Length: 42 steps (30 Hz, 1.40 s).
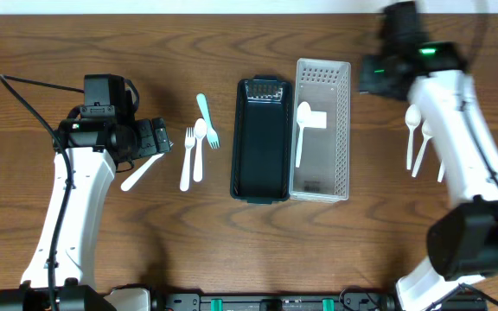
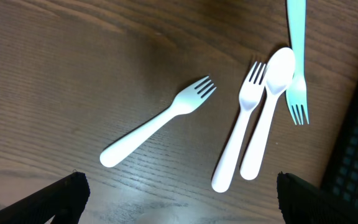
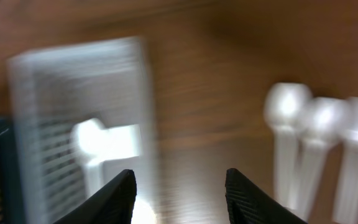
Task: Pack container
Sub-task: 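Return the right gripper to the spoons and grasp the next spoon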
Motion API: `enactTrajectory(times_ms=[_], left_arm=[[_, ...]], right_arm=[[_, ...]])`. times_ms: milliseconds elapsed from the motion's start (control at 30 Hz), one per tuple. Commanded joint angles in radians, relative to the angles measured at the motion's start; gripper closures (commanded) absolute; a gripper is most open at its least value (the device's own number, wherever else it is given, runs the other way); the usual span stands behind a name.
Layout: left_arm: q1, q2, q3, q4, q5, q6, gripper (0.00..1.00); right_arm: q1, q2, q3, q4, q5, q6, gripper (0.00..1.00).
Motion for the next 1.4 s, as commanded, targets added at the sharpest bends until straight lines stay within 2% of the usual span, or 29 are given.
enactTrajectory(times_ms=[0, 133, 300, 433, 567, 967, 1367], left_arm=[[0.004, 0.005, 0.018, -0.003, 0.006, 0.009, 0.02], [0.004, 0.005, 0.018, -0.003, 0.006, 0.009, 0.02], [0.004, 0.005, 0.018, -0.003, 0.006, 0.009, 0.02], [0.004, 0.005, 0.018, -0.003, 0.006, 0.009, 0.02], [0.004, 0.005, 0.018, -0.003, 0.006, 0.009, 0.02], [0.004, 0.005, 0.018, -0.003, 0.006, 0.009, 0.02], [0.004, 0.005, 0.018, -0.003, 0.006, 0.009, 0.02]], right_arm=[[-0.13, 0.022, -0.023, -0.024, 0.047, -0.064, 0.5], [-0.246, 0.077, -0.128, 0.003, -0.013, -0.067, 0.54], [-0.279, 0.124, -0.228, 0.061, -0.076, -0.067, 0.6], [-0.274, 0.13, -0.278, 0.117, -0.046, -0.066, 0.52], [-0.278, 0.132, -0.327, 0.192, -0.006, -0.067, 0.5], [-0.276, 0.208, -0.34, 0.249, -0.006, -0.066, 0.5], [-0.275, 0.257, -0.34, 0.279, -0.028, -0.047, 0.6]])
